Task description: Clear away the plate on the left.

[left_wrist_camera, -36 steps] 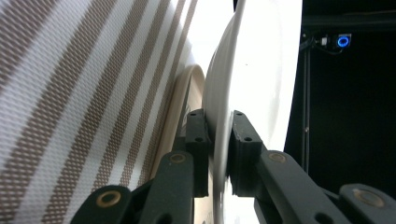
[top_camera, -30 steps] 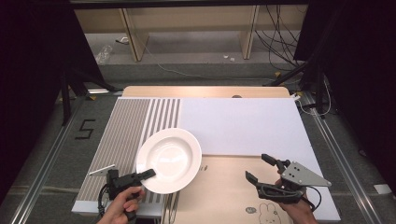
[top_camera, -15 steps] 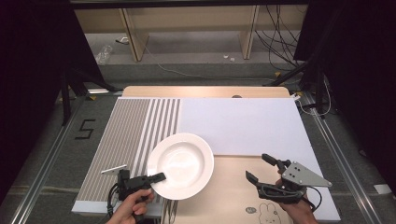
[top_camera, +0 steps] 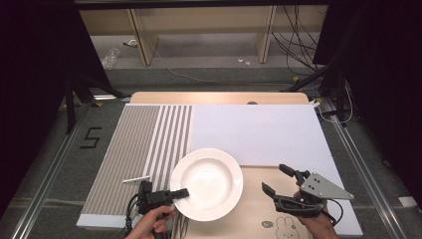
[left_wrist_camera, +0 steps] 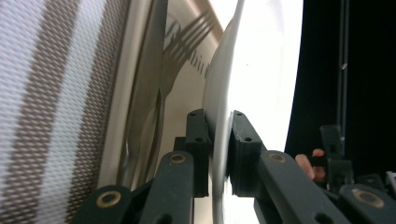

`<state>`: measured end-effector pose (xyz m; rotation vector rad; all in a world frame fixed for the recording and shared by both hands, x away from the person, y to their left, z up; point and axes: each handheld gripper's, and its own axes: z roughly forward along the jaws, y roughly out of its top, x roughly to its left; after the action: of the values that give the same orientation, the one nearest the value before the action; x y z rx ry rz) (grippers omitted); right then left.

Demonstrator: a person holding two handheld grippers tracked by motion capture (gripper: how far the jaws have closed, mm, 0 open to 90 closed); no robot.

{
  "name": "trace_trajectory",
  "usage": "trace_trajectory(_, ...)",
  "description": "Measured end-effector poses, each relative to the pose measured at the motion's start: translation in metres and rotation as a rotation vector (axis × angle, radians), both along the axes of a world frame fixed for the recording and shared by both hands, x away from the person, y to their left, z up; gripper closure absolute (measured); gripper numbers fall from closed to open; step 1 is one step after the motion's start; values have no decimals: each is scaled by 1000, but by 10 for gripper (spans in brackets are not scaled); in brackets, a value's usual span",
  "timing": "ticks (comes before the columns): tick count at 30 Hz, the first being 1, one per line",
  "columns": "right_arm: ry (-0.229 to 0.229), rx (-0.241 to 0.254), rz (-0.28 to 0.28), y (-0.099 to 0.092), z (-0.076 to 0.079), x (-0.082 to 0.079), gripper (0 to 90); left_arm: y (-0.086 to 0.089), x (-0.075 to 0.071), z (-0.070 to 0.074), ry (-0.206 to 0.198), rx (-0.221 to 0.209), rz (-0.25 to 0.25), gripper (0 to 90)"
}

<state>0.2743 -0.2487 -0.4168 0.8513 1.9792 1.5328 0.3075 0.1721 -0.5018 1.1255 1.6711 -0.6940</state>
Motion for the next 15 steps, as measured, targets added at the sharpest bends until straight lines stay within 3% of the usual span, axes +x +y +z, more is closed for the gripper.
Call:
trace_trajectory(6,1,0,0,0,0,0,220,-15,-1,-2,7,10,-55,804)
trace_trajectory(11,0,2,-3,-1,0,0,220,-25,-1,-2,21,-13,-73,814)
trace_trajectory(15,0,4,-6,-2,1,0,219,-30,0,1,2,13,-80,815)
